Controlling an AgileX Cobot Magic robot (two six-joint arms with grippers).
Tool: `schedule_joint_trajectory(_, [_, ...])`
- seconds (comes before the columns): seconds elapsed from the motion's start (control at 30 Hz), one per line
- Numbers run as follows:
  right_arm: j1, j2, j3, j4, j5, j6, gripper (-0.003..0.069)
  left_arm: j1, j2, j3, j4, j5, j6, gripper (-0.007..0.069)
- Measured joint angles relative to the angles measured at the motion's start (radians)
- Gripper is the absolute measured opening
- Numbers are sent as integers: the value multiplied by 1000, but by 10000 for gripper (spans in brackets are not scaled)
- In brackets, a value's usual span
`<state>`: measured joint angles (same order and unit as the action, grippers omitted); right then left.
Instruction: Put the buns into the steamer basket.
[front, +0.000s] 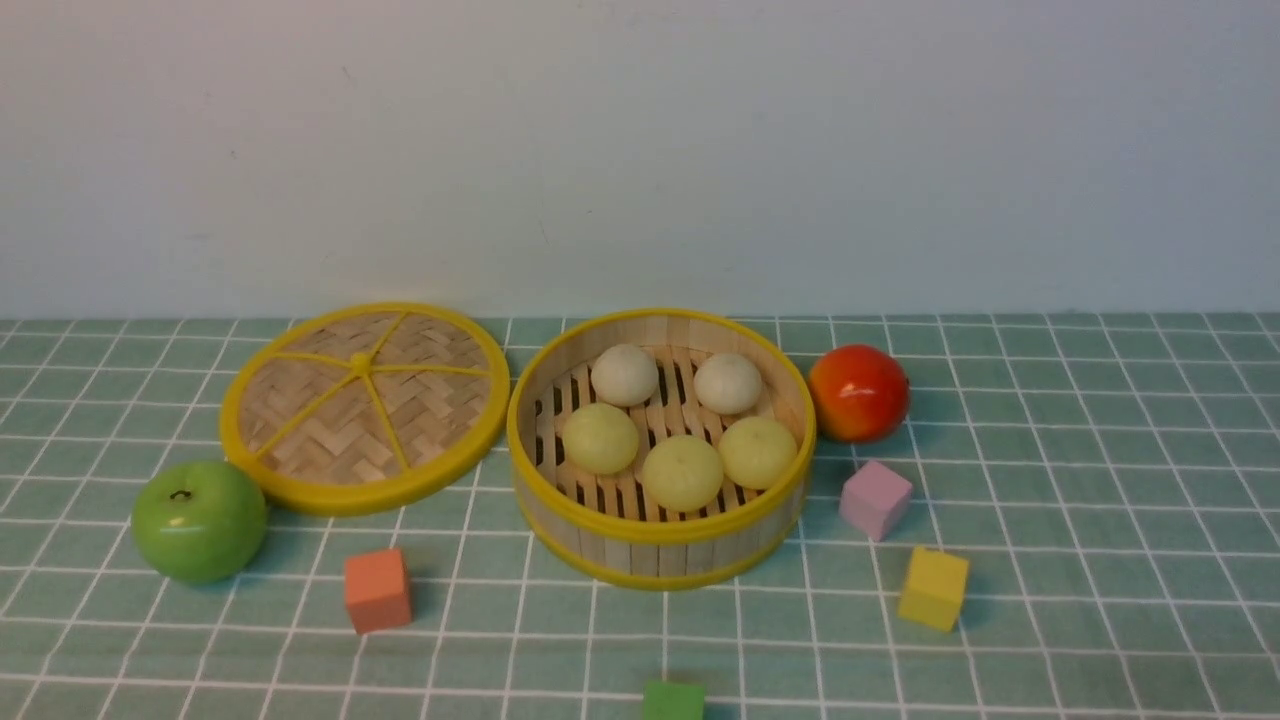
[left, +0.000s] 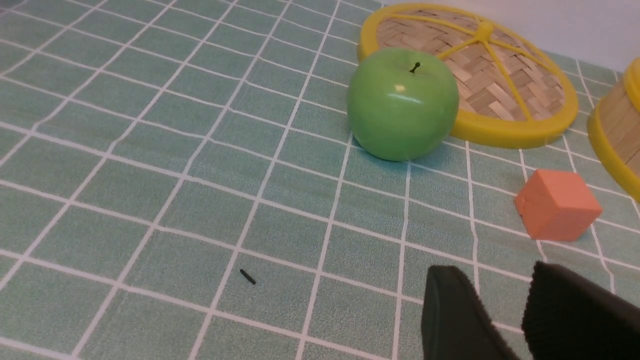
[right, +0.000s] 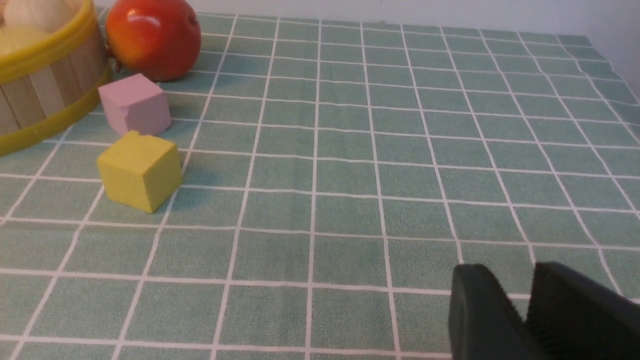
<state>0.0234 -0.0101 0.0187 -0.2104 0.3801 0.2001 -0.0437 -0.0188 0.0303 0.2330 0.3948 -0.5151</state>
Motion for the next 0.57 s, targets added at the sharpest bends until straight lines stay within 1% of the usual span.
schedule_joint_trajectory(0.57, [0,0,0,0,0,0,210,0,0,0,0,0,0,238])
